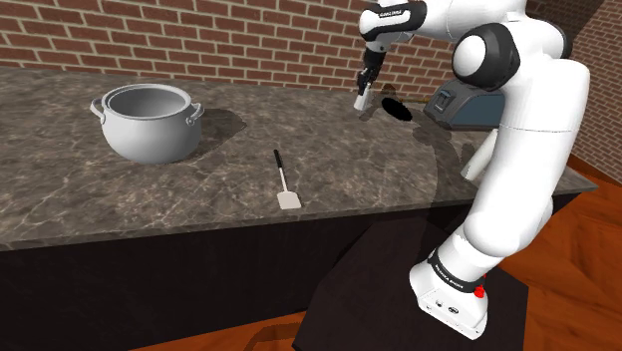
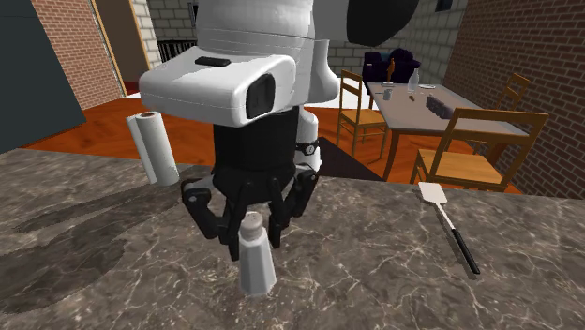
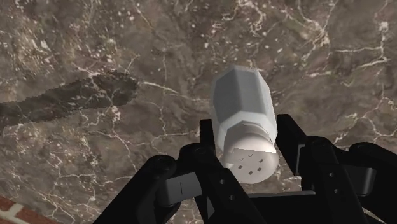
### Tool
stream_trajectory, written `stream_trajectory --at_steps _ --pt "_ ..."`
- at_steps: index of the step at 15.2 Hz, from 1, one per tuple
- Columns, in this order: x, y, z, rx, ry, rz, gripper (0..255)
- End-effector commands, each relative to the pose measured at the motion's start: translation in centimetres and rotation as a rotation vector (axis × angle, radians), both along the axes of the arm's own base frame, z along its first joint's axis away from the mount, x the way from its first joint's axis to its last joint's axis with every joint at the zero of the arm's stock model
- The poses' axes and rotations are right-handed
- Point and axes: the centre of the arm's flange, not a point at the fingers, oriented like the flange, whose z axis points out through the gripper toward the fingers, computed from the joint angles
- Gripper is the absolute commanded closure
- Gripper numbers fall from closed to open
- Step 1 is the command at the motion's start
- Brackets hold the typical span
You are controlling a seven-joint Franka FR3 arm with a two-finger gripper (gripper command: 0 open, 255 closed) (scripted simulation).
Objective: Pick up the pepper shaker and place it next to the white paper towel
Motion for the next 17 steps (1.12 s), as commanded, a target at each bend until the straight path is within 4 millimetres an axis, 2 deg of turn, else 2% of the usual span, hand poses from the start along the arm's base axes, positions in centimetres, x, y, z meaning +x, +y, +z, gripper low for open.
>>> stream_trajectory --at_steps 1,17 --pt "0.1 0.1 1.1 0.000 0.000 0.000 255" --pt "0.1 0.1 9.6 0.000 0.000 0.000 255"
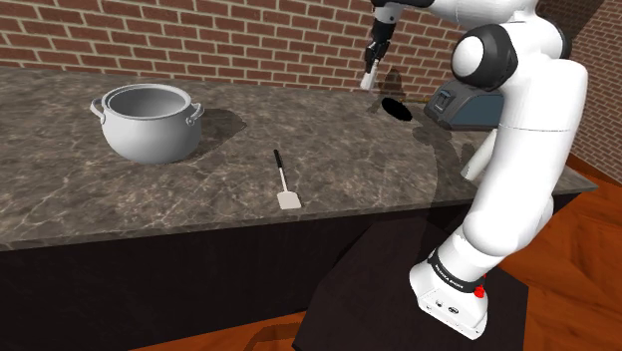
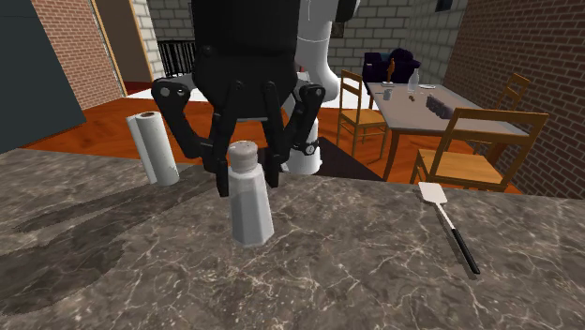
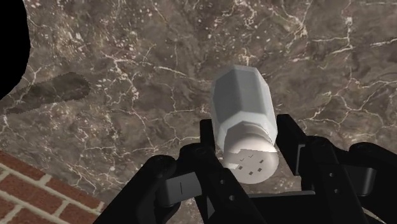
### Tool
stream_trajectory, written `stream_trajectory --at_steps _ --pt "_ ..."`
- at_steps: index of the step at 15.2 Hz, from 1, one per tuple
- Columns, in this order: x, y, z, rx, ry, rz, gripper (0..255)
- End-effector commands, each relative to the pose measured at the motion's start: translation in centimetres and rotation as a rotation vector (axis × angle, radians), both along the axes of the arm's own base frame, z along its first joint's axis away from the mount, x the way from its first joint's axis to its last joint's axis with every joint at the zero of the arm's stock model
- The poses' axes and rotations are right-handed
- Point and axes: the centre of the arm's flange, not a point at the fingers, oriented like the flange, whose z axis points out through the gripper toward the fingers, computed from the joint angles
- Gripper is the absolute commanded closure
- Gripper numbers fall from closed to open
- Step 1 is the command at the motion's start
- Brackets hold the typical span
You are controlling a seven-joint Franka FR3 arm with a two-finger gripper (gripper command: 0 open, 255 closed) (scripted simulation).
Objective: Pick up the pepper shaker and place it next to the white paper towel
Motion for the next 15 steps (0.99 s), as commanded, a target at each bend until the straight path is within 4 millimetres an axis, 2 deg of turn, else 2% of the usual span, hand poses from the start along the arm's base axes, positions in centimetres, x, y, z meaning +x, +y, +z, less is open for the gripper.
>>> stream_trajectory --at_steps 1,14,15 --pt "0.1 0.1 1.0 0.000 0.000 0.000 255" --pt "0.1 0.1 7.8 0.000 0.000 0.000 255" --pt "-1.1 -0.5 7.8 0.000 0.000 0.000 255"
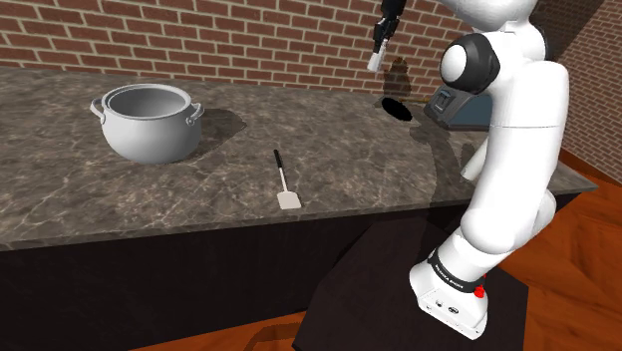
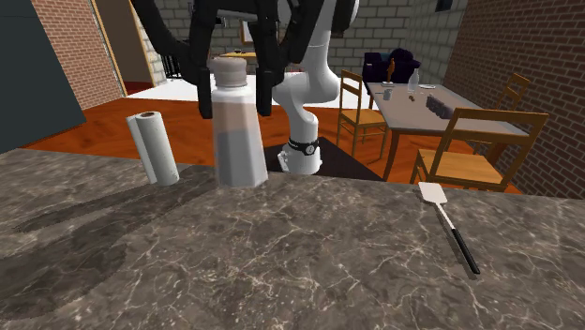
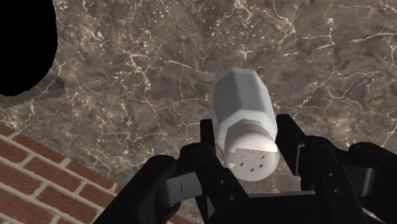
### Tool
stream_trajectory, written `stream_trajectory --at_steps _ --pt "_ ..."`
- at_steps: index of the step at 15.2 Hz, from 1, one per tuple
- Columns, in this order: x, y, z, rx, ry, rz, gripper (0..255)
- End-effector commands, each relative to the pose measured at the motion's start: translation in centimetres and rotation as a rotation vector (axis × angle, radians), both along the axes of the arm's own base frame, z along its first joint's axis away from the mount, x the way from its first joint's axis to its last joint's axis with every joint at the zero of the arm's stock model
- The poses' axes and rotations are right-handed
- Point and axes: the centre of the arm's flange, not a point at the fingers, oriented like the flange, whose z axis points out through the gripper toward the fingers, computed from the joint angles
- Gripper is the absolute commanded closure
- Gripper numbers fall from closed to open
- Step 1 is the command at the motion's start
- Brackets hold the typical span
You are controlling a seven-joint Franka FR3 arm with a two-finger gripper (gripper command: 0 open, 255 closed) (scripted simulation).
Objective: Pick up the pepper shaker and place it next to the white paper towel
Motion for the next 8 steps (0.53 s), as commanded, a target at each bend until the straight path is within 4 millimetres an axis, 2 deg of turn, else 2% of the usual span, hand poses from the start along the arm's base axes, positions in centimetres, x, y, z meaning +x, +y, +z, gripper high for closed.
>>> stream_trajectory --at_steps 1,8 --pt "-1.8 -0.8 0.4 0.000 0.000 0.000 255" --pt "-10.3 -4.4 0.4 0.000 0.000 0.000 255"
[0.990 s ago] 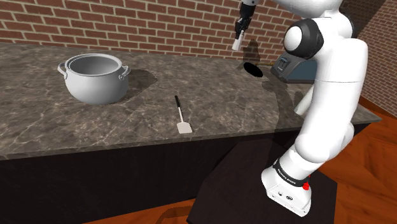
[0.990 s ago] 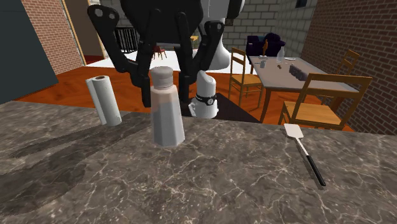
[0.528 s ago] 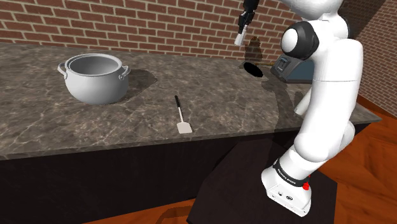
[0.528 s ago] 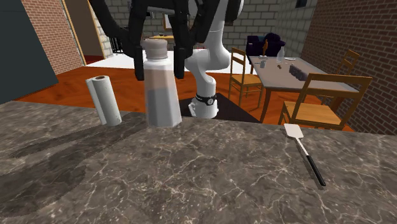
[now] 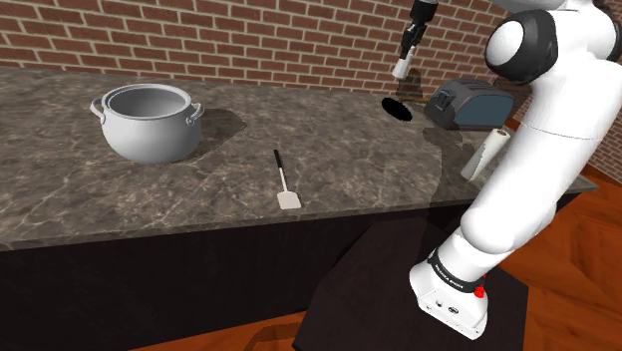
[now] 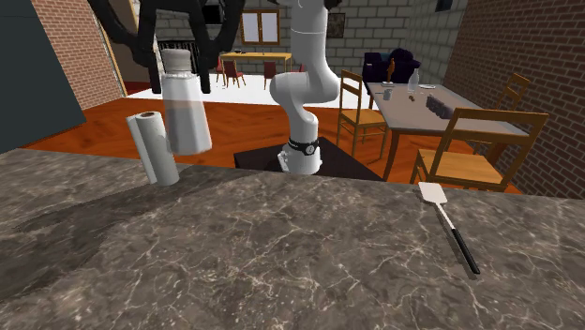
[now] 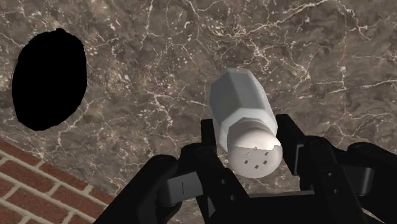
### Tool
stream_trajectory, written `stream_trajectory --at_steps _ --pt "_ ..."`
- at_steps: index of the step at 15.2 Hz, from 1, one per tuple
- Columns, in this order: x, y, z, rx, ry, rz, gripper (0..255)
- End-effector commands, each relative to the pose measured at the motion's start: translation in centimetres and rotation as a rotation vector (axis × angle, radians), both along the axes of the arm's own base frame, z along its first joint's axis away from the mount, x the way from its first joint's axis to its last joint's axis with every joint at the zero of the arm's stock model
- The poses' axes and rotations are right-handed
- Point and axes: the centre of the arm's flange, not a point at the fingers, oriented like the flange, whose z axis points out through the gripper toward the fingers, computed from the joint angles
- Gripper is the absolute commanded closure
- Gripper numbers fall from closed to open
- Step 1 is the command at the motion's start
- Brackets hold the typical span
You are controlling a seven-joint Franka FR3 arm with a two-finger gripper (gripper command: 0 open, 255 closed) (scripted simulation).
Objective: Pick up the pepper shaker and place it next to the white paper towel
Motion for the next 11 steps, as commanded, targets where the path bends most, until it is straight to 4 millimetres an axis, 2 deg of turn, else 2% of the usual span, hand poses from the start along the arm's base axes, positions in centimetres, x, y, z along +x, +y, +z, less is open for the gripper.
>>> stream_trajectory --at_steps 1,11 --pt "-2.4 -1.1 0.0 0.000 0.000 0.001 255" --pt "-14.6 -6.2 0.0 0.000 0.000 0.001 255"
